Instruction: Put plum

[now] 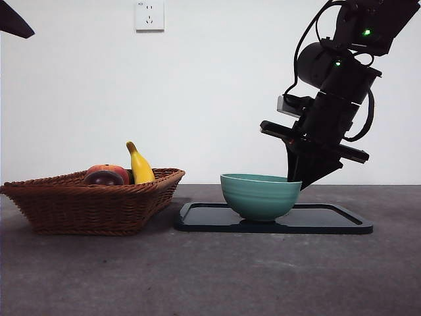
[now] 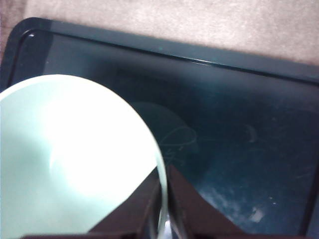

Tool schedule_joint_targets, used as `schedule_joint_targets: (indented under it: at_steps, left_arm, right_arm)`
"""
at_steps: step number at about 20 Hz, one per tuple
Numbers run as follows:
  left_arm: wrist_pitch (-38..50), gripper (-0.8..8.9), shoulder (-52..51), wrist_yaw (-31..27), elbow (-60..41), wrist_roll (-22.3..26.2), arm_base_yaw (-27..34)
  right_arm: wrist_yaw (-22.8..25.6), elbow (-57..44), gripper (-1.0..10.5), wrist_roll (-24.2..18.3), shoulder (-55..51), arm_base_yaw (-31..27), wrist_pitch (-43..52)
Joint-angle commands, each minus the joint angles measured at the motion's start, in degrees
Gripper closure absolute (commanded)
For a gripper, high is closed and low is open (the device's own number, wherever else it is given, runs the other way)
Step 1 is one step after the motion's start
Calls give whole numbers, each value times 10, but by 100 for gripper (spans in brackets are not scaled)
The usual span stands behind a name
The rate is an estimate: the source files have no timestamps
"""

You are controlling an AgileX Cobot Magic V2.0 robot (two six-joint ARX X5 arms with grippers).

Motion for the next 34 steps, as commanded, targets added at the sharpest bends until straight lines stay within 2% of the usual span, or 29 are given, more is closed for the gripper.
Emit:
schedule_joint_targets:
  at_steps: [1, 6, 10, 15, 20, 25, 29, 34]
  left_arm:
    - [4, 413, 4, 2, 12, 7, -2]
    - [3, 413, 4, 2, 12, 7, -2]
    - [4, 413, 4, 2, 12, 7, -2]
    - [4, 413, 4, 2, 12, 9, -2]
    - [3, 413, 4, 2, 12, 9, -2]
    - [4, 413, 4, 2, 12, 9, -2]
    - [4, 413, 4, 2, 12, 9, -2]
    - [3, 413, 4, 2, 12, 9, -2]
  right_arm:
    - [13, 12, 937, -6, -17, 3, 4]
    - [11, 12, 937, -17, -137, 6, -24]
    - [12, 12, 938, -51, -250, 16, -116]
    - [13, -2, 938, -63, -358, 51, -199]
    - [14, -109, 937, -62, -423, 89, -170]
    - [13, -234, 937, -46, -419, 127, -75]
    - [13, -299, 937, -30, -392, 152, -11]
    - [17, -318, 937, -30, -321, 172, 29]
